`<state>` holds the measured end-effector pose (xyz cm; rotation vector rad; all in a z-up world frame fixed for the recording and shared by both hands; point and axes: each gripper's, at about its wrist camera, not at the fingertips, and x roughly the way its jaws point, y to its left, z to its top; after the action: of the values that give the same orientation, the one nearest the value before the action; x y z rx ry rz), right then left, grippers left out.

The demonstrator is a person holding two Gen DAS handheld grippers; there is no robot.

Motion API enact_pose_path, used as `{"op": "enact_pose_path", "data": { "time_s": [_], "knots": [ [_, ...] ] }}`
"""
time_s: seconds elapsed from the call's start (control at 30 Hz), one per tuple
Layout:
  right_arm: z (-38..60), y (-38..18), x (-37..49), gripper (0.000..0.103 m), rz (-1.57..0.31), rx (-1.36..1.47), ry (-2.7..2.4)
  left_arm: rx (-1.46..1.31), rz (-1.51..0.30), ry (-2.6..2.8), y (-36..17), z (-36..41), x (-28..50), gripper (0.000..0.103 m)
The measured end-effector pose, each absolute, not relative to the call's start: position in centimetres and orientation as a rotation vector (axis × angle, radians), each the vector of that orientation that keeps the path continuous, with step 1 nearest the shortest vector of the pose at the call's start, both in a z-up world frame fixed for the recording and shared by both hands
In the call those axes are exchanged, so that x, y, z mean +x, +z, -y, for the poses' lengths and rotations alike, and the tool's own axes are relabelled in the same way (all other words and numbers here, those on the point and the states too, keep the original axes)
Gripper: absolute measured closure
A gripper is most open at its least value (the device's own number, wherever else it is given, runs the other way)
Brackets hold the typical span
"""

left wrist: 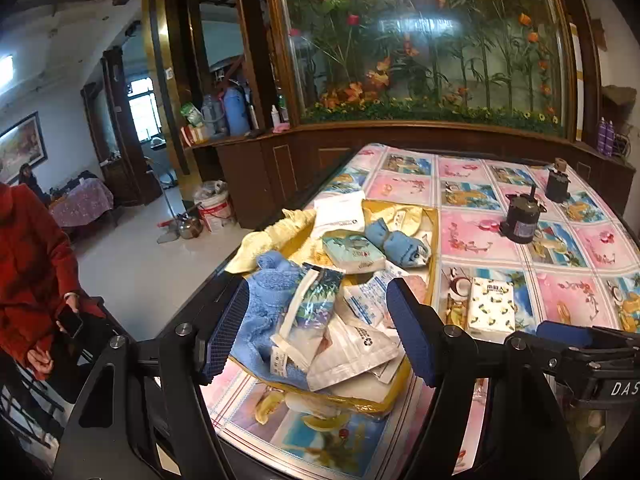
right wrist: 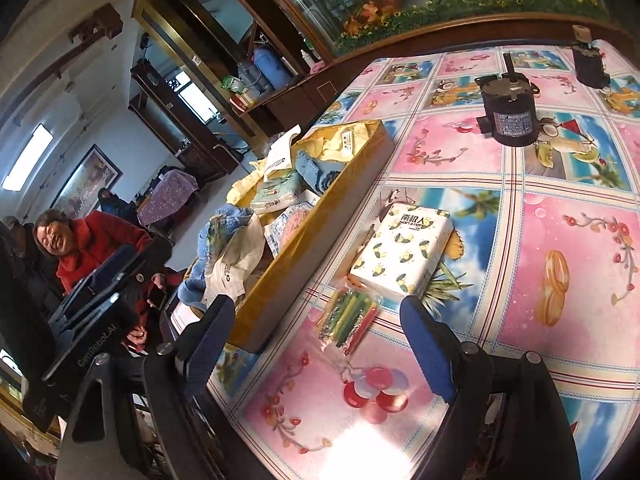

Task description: Organize soft objects

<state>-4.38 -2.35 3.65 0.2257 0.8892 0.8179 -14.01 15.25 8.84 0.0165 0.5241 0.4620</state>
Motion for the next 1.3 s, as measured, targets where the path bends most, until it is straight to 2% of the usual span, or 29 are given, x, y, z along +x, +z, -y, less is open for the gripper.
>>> {"op": "enact_pose_path", "data": {
  "time_s": [0.1,0.17,0.23,0.43,0.77,1.3],
  "knots": [
    [2.3,3.9,-4.8,0.019,-0.867,0.205,0.806,0.012,-0.439,0.508,9.8,-15.1,-15.3,0.031],
    [2.3,4.4,-5.2,0.019,-0.845,0.192,0.801,-0.014,-0.405,0.447,10.4,-15.1,-15.9,0.009],
    [2.2,5.0,-5.9,0.019,-0.808,0.165,0.792,-0.038,-0.383,0.371,10.4,-15.3,-16.3,0.005],
    [0.2,6.4,-8.2,0.018,-0.72,0.039,0.75,-0.086,-0.366,0.381,11.0,-15.7,-16.5,0.005],
    [-3.8,4.9,-10.4,0.018,-0.745,-0.064,0.741,-0.13,-0.494,0.462,9.8,-17.8,-15.6,0.004],
    [-7.0,5.2,-13.0,0.018,-0.652,-0.291,0.568,-0.215,-0.557,0.378,7.9,-19.6,-15.7,0.004]
  ]
}}
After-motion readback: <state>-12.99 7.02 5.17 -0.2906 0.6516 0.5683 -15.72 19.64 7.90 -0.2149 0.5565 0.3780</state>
